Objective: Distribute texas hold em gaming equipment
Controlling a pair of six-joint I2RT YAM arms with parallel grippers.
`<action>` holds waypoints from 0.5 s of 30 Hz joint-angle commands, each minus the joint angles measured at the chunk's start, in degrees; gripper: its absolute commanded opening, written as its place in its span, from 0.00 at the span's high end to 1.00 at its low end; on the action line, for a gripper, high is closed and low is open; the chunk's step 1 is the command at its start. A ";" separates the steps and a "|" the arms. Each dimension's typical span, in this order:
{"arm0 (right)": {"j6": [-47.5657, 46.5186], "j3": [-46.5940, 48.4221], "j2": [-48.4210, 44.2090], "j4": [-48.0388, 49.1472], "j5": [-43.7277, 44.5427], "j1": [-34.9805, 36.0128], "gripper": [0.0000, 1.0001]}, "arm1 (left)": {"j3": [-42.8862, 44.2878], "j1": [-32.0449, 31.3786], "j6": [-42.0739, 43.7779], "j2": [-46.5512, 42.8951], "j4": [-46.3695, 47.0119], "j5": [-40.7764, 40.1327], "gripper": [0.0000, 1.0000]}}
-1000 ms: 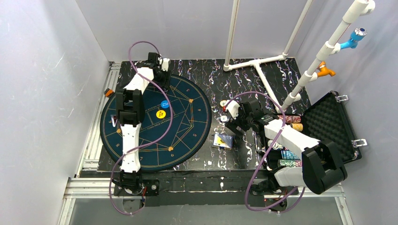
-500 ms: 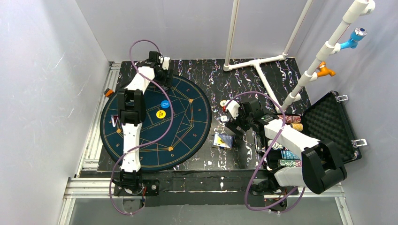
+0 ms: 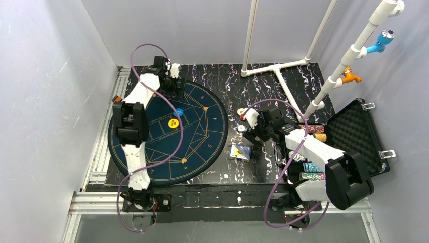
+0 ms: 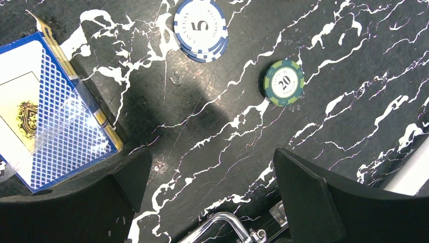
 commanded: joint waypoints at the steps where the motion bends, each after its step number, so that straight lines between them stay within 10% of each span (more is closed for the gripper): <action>1: -0.39 2.18 -1.82 -0.50 -0.80 -0.28 0.00 | -8.63 -0.21 1.14 -13.63 -0.90 3.34 0.14; 15: -0.32 3.09 -2.36 -1.85 -1.22 -0.71 0.00 | -23.17 -4.02 1.33 -15.13 7.60 -1.21 0.18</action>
